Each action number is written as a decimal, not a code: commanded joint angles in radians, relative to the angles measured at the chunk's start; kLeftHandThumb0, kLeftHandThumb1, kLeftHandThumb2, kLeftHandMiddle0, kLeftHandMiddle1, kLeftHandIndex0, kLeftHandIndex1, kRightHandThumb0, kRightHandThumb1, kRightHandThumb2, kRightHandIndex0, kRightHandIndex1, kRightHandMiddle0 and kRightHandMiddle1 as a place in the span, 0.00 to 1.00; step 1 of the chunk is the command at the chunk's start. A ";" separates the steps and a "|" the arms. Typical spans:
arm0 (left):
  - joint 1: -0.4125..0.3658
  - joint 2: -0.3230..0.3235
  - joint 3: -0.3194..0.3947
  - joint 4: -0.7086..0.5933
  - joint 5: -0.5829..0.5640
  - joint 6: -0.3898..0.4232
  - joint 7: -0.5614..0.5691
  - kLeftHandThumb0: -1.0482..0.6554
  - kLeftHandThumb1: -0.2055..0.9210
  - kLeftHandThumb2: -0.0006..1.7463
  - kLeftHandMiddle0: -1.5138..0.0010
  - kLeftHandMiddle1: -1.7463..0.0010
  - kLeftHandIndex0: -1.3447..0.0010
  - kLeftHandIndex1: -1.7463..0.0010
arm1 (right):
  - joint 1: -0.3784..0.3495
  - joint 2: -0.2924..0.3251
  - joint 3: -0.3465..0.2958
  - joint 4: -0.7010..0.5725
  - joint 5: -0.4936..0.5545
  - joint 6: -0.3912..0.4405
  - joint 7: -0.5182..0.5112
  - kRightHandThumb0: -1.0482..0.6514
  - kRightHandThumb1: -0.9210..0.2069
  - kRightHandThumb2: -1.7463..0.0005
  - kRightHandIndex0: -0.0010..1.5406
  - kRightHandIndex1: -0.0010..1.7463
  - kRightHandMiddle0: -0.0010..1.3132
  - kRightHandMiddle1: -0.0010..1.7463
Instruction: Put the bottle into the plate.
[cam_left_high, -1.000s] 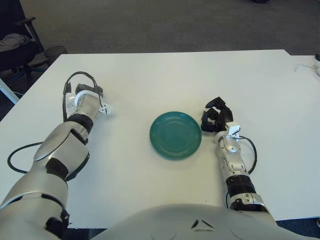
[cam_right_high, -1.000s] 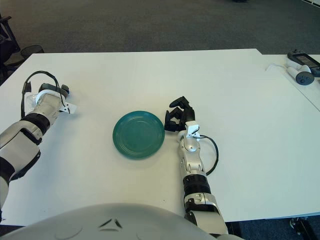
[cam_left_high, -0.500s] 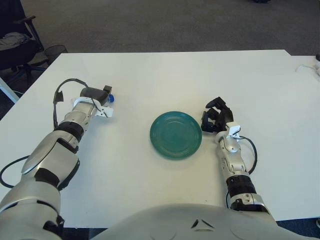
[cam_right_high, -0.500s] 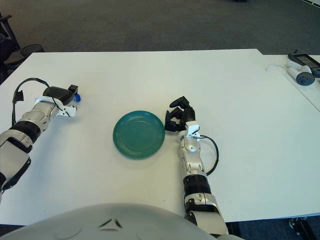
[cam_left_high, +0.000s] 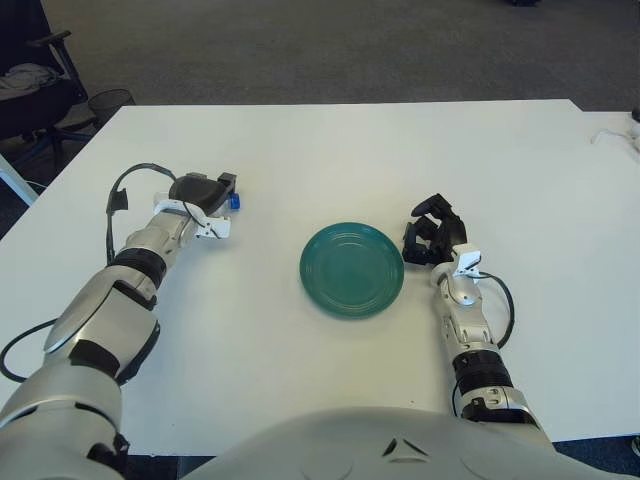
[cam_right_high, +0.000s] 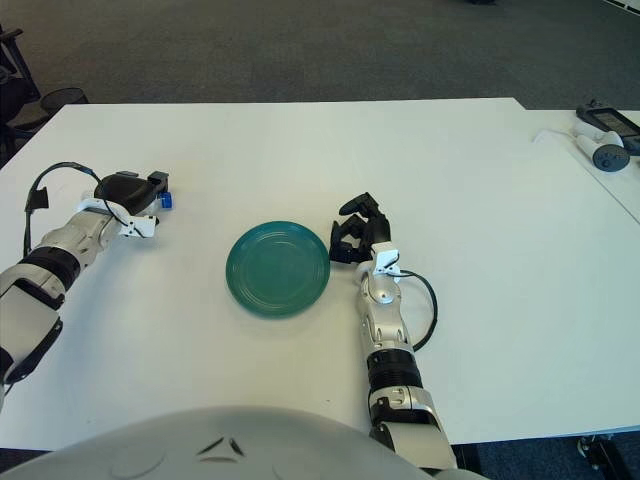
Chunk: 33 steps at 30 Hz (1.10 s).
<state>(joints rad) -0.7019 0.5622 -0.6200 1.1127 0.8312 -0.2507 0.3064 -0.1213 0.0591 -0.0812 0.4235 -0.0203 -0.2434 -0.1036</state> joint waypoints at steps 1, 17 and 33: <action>0.019 -0.026 0.003 0.021 -0.011 -0.021 -0.005 0.61 0.25 0.84 0.43 0.22 0.49 0.00 | 0.073 -0.002 -0.008 0.063 0.009 0.088 -0.005 0.61 0.69 0.15 0.51 0.93 0.39 1.00; -0.059 -0.022 0.054 -0.077 -0.027 -0.007 0.036 0.61 0.15 0.96 0.40 0.08 0.50 0.00 | 0.048 -0.009 -0.020 0.094 0.020 0.081 0.000 0.62 0.69 0.15 0.51 0.94 0.39 1.00; -0.064 0.004 0.125 -0.368 -0.025 0.010 0.009 0.61 0.19 0.93 0.49 0.00 0.43 0.08 | 0.037 -0.013 -0.019 0.100 0.020 0.086 0.005 0.62 0.69 0.15 0.51 0.93 0.39 1.00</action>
<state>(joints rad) -0.7630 0.5458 -0.5213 0.8328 0.8101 -0.2551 0.3468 -0.1432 0.0520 -0.0873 0.4406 -0.0179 -0.2431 -0.1003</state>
